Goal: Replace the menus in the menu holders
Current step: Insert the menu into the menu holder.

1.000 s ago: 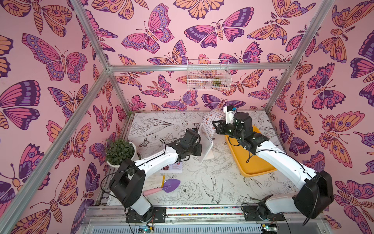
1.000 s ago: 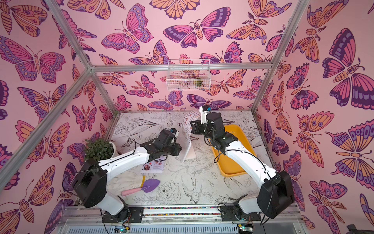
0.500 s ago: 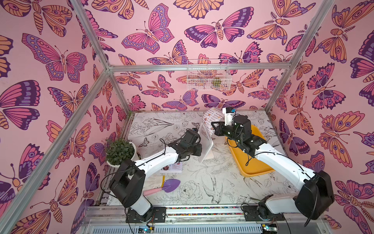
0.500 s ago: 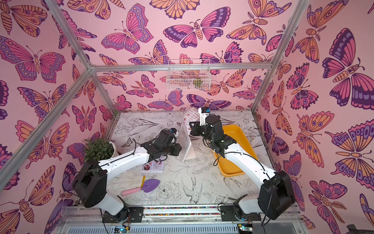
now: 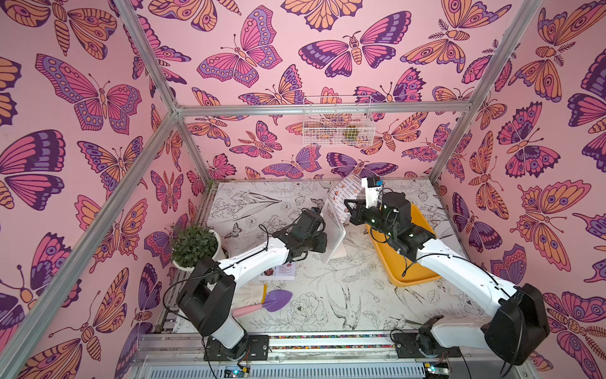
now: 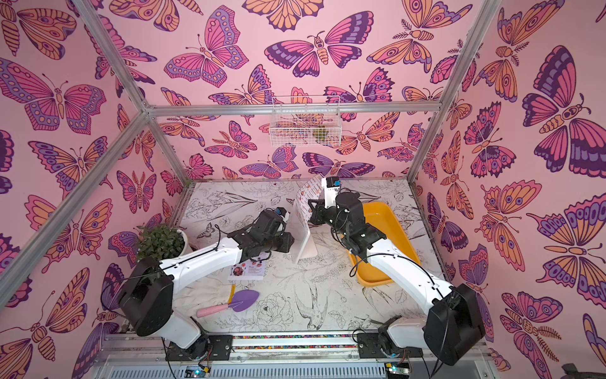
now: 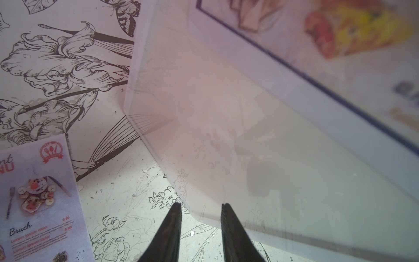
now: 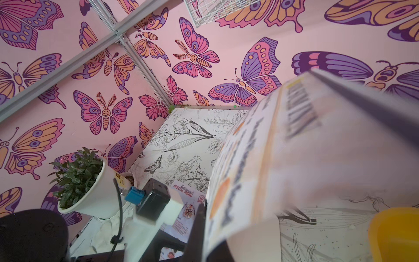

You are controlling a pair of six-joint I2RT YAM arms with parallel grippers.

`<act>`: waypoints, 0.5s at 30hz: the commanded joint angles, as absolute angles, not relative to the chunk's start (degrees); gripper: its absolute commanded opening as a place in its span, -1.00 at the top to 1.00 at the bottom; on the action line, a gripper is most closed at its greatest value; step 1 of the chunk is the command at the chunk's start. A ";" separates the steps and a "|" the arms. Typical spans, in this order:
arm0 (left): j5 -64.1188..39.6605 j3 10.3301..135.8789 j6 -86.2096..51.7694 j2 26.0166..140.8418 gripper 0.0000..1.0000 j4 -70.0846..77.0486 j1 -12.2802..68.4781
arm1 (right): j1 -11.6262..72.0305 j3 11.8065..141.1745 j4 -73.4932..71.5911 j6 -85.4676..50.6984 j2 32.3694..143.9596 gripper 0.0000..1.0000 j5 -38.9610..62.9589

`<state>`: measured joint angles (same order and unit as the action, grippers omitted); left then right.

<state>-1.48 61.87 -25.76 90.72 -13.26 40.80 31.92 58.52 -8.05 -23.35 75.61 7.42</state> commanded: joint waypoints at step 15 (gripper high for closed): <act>-1.16 61.79 -25.39 91.18 0.34 -12.60 40.78 | 34.33 53.32 -16.43 -18.59 71.94 1.00 3.32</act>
